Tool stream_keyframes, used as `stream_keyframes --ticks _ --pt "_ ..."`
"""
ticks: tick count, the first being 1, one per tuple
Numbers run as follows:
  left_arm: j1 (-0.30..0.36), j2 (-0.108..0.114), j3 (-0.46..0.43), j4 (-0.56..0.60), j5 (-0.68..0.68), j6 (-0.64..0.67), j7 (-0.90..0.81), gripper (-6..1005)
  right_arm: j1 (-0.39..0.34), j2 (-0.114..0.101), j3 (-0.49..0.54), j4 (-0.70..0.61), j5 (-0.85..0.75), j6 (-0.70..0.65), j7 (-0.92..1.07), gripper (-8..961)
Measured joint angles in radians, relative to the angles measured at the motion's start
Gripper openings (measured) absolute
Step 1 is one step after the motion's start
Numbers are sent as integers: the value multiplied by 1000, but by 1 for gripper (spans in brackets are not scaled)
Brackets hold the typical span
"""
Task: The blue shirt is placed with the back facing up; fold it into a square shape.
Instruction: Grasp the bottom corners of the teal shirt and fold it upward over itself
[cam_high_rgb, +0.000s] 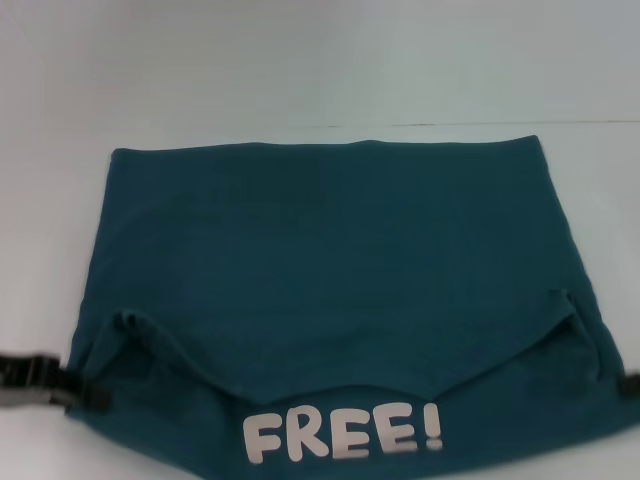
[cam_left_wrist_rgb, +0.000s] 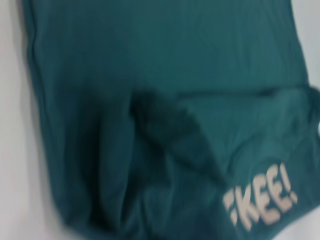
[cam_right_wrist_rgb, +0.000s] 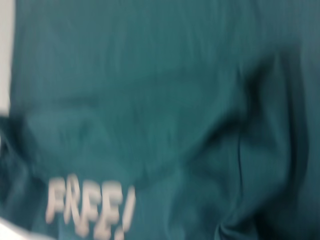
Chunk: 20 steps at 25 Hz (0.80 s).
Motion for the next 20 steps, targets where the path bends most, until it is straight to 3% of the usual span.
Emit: stream_keyframes --ticks 4,9,17,20 --pt "-79 19 -59 -64 0 -80 -31 40 27 -1 100 1 36 80 2 22" --pt "-171 28 -53 -144 3 -270 -121 40 54 11 128 16 134 259 24 22" --pt "-256 23 13 -207 6 -542 -220 40 107 75 120 12 259 509 27 23" --pt "-271 11 17 -213 1 -637 -238 39 132 93 119 12 271 610 23 23"
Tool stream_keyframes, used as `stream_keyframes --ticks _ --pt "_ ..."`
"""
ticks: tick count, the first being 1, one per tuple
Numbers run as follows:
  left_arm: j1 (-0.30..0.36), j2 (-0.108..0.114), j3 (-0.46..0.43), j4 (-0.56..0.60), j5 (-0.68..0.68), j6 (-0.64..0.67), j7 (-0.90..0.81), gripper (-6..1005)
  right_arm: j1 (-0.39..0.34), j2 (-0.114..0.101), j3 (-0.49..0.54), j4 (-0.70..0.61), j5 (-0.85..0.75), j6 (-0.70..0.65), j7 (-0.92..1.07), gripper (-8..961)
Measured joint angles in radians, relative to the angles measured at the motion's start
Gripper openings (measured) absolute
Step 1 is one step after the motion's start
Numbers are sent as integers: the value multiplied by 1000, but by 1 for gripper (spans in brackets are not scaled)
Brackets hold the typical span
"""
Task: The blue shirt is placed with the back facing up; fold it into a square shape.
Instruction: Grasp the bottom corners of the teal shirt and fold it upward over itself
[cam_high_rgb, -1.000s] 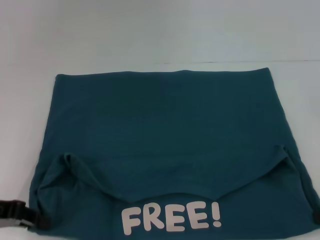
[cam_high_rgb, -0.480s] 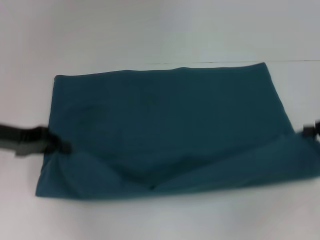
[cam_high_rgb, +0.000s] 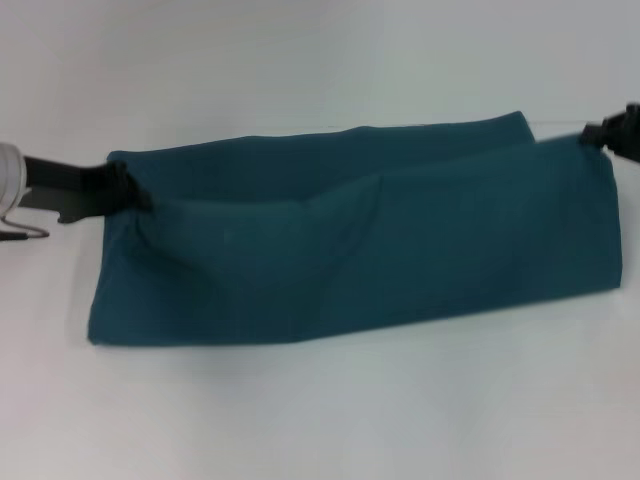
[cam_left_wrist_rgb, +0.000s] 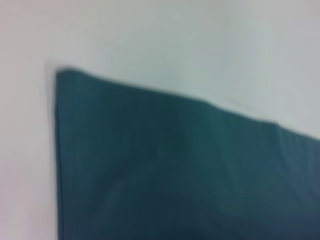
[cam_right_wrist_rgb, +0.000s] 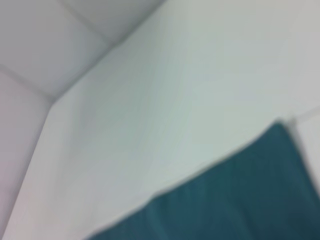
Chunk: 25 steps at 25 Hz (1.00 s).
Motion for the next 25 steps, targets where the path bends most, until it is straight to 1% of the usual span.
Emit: stream_keyframes --ticks 4,9,11,12,18,22,25 --pt "-6 -17 -5 0 -9 -97 -10 39 37 19 -14 12 7 129 -8 23" --pt "-10 -34 3 -1 -30 -217 -14 39 69 43 -76 36 10 288 -14 23" --pt "-14 -37 3 -2 -30 -236 -14 39 80 49 -96 55 13 353 -14 23" --pt "-25 -41 6 -12 -30 -274 -14 39 88 51 -106 68 14 387 -14 23" --pt "-60 -42 12 -45 -29 -340 -15 39 135 54 -152 116 15 504 -14 23" --pt "-77 -42 12 -54 -26 -369 -15 39 159 51 -165 124 15 536 -14 23" --pt "-82 -40 12 -60 -28 -380 -19 39 176 45 -172 136 14 551 -14 23"
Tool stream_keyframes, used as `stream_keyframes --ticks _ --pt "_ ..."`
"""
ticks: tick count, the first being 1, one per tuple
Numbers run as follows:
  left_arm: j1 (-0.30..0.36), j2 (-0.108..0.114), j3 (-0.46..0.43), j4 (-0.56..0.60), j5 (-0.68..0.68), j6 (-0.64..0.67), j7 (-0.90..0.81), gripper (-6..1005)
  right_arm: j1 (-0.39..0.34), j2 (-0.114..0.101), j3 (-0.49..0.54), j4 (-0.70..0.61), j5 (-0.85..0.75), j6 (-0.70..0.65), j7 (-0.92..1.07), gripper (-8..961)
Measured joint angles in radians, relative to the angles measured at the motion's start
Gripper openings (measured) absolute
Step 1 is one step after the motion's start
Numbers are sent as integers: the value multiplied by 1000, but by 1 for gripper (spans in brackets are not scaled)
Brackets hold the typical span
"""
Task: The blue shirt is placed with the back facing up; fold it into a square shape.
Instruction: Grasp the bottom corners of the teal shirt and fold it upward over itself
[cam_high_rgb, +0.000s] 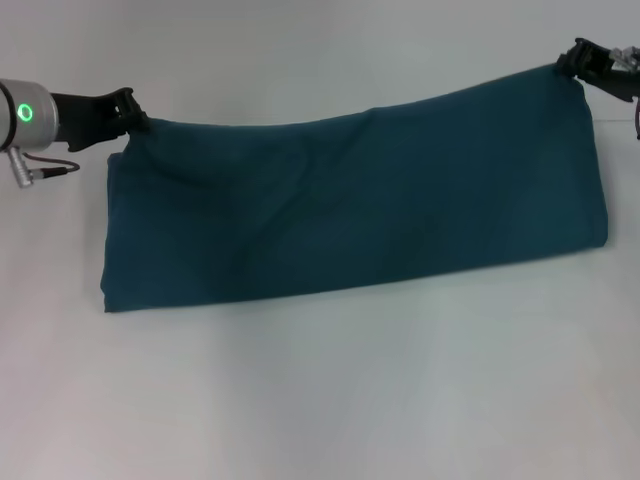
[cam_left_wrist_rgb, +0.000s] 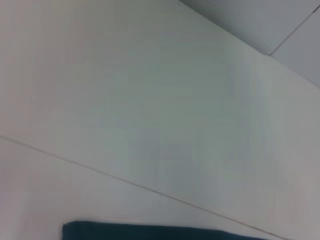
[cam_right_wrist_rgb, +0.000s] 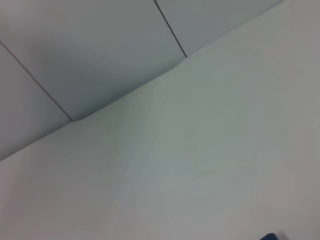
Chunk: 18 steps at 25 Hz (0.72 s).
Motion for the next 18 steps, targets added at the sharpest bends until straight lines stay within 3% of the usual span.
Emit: stream_keyframes --ticks 5,18 --pt "6 1 -1 1 -1 -15 -11 40 14 -15 -5 25 -3 12 0 23" --pt "8 -4 -1 -2 -3 -34 -11 39 52 -20 -76 63 -5 87 0 23"
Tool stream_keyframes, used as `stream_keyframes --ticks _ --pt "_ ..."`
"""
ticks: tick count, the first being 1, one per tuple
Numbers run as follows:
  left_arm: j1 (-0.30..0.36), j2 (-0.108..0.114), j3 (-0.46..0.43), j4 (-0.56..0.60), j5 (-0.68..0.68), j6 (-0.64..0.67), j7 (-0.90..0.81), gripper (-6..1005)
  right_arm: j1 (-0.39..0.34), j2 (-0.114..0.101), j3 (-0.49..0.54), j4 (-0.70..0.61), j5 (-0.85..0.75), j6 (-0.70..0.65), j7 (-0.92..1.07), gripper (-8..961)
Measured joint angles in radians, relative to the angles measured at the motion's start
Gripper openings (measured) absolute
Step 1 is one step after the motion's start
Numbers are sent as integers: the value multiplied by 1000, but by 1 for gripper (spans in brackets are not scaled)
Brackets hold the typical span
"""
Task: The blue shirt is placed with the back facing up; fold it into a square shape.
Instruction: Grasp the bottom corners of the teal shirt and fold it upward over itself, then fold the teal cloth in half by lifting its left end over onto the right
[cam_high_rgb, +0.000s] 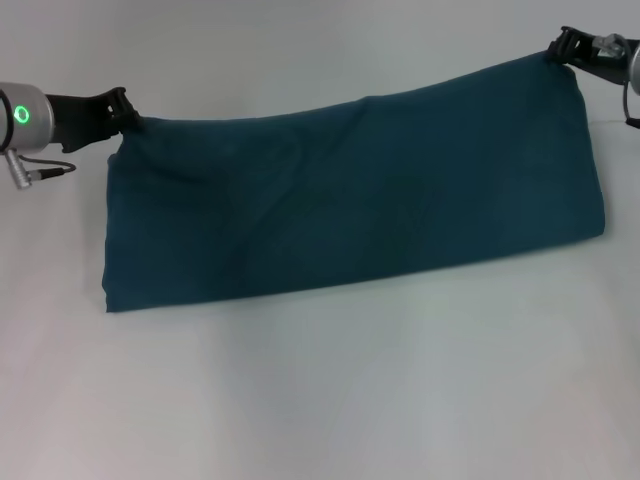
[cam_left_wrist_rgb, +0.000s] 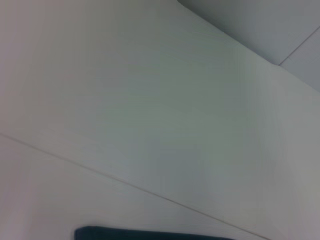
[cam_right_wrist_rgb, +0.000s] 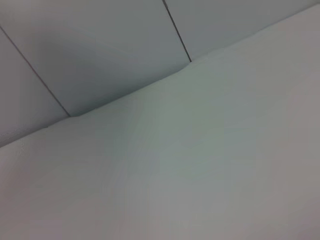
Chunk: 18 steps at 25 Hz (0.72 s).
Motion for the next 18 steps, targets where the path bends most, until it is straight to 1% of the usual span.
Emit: stream_keyframes --ticks 6,9,12,15,16,17,18 --pt "5 -4 -1 0 -1 -16 3 40 5 -1 -5 5 1 11 0 22" --pt "10 -6 -3 0 -8 -32 3 40 5 -7 -11 1 0 5 0 30" --pt "14 -8 -3 0 -17 -42 3 85 10 -18 -36 3 0 2 0 43" --pt "16 -15 -4 2 -20 -48 2 131 18 -36 -51 13 0 6 5 107" --pt "17 -17 -6 4 -20 -48 1 146 21 -50 -52 14 0 2 10 129" --pt "19 -18 -7 5 -24 -48 1 161 21 -58 -51 14 0 -6 12 151" --pt "21 -19 -9 8 -29 -47 1 176 21 -58 -51 14 0 -6 12 172"
